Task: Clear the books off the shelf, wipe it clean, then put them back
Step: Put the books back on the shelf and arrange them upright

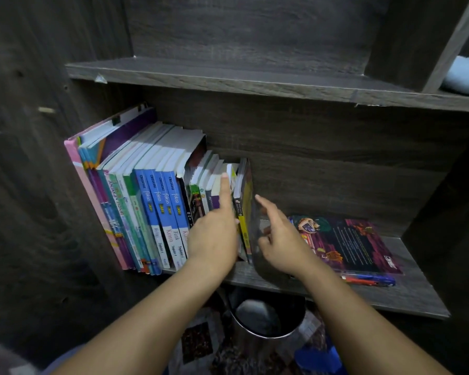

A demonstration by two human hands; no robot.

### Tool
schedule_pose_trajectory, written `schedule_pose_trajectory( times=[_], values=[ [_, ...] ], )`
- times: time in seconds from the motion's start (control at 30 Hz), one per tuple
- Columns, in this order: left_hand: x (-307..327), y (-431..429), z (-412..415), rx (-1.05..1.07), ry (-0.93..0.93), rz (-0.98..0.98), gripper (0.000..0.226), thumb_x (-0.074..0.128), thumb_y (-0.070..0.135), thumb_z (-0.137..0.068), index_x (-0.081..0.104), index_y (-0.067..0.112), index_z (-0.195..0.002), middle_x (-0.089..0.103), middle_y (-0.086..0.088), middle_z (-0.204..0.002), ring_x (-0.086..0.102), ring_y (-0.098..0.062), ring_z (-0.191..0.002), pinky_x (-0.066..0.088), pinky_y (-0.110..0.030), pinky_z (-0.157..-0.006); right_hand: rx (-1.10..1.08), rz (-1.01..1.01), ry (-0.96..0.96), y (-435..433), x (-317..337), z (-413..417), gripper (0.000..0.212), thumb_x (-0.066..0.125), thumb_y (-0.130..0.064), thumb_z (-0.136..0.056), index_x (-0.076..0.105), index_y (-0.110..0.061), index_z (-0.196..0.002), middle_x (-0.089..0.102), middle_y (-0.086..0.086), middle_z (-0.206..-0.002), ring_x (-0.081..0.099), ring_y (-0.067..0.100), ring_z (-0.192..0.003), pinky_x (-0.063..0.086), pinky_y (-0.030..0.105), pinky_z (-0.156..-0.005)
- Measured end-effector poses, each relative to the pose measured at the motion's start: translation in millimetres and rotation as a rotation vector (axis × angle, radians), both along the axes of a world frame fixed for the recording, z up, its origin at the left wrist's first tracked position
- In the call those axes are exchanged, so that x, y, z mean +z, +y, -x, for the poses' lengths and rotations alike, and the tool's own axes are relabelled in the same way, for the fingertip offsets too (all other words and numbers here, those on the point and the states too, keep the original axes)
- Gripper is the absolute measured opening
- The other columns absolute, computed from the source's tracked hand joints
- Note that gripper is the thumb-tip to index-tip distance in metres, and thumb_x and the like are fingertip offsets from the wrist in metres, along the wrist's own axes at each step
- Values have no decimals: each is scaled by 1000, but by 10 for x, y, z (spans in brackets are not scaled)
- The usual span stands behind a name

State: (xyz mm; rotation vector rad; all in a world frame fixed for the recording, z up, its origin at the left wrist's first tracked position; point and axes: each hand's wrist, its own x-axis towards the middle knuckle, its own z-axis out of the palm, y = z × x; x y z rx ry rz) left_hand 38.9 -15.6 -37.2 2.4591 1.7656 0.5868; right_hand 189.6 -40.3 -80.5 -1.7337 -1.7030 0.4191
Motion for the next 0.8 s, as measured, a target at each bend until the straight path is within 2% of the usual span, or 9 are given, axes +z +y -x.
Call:
schedule_pose_trajectory(
  times=[0.07,0.13,0.2,0.3,0.4,0.5,0.6,0.73,0.8],
  values=[
    [30,-13,52,-22,9,-12,99,54,17,-95,-32,28,-144,47,1,-61,50,-17,-53,41,-33,-49,12,2,7,19,15,59,87,52,-2,-82,12,-40,-150,41,6,-137,58,15,-85,50,33,-81],
    [128,-70,129,-46,25,16,97,54,17,-94,-26,32,-146,51,0,-66,53,-18,-58,43,-32,-50,18,-13,8,31,46,105,88,53,-2,-83,11,-39,-151,33,3,-146,56,17,-106,48,34,-91],
    [240,-116,244,-51,66,69,95,57,19,-92,-18,34,-149,53,0,-71,53,-16,-62,43,-31,-52,30,-43,15,52,84,150,87,53,-2,-84,11,-36,-152,25,-2,-151,42,16,-129,39,26,-103],
    [398,-187,396,-49,182,122,92,57,17,-89,-9,34,-151,48,1,-73,50,-17,-67,41,-32,-55,29,-94,-44,110,115,241,86,56,-5,-82,14,-30,-153,19,0,-154,25,17,-141,23,23,-110],
    [492,-241,498,-60,277,158,87,51,9,-86,-1,29,-152,42,1,-72,45,-19,-66,37,-33,-55,-16,-110,-87,157,120,381,83,62,-13,-83,18,-32,-151,13,1,-156,19,22,-143,19,27,-111],
    [533,-209,583,-42,297,165,81,52,10,-87,7,27,-152,37,4,-70,43,-20,-70,38,-33,-60,-49,-173,-200,214,141,491,81,64,-18,-80,24,-35,-149,6,3,-158,19,27,-141,28,42,-111],
    [515,-172,615,-37,286,188,81,55,14,-88,7,29,-151,38,5,-71,48,-21,-75,40,-33,-62,-80,-205,-347,288,205,569,74,62,-23,-81,30,-38,-146,6,3,-160,19,27,-140,32,47,-107],
    [465,-146,614,-24,325,217,91,56,12,-88,-4,31,-153,41,2,-83,51,-24,-83,41,-33,-65,-150,-107,-467,375,206,694,80,59,-28,-82,16,-46,-148,-2,4,-161,23,32,-138,39,49,-101],
    [434,-133,619,-21,334,227,90,56,12,-88,-3,31,-153,41,3,-80,51,-24,-83,41,-34,-64,-180,-90,-486,403,231,744,78,57,-28,-83,17,-47,-146,-1,6,-160,27,34,-134,43,49,-95]
  ],
)
